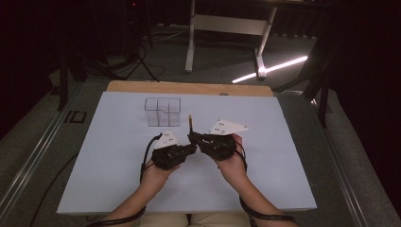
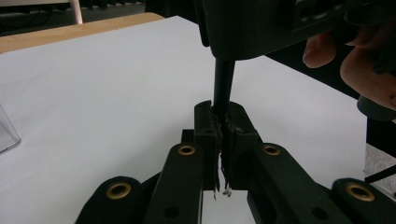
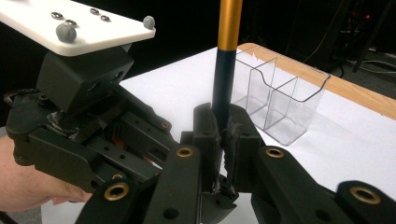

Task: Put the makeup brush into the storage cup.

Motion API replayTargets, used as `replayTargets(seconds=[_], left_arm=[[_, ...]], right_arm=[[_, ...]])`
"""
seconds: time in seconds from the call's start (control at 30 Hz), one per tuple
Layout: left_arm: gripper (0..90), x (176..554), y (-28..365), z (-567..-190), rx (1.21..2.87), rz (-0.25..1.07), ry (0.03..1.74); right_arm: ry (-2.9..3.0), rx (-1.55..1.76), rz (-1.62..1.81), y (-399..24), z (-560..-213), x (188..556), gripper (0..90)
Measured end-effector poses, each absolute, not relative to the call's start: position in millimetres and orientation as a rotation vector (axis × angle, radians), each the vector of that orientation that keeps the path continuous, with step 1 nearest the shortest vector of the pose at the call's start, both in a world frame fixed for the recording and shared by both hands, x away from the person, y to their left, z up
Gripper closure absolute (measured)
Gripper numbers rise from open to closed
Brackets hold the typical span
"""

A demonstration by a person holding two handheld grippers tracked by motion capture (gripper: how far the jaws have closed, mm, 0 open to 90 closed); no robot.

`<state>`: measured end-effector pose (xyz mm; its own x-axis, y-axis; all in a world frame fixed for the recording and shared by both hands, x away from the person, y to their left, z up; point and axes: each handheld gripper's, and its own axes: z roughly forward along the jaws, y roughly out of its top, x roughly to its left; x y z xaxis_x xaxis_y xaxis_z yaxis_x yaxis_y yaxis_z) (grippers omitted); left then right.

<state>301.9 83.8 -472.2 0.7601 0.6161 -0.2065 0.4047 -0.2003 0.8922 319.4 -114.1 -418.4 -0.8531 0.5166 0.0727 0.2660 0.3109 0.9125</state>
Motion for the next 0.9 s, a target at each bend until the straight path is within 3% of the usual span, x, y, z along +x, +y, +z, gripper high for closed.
replayTargets(seconds=[0.5, 0.9], left_arm=[[74.9, 303, 122, -477, 1.854, 0.169, 0.781], [60.6, 303, 154, -448, 1.775, 0.190, 0.711]], right_arm=[[2.326, 0.712, 1.562, -125, -413, 321, 84.3], [2.338, 0.721, 1.530, -133, -422, 321, 84.3]])
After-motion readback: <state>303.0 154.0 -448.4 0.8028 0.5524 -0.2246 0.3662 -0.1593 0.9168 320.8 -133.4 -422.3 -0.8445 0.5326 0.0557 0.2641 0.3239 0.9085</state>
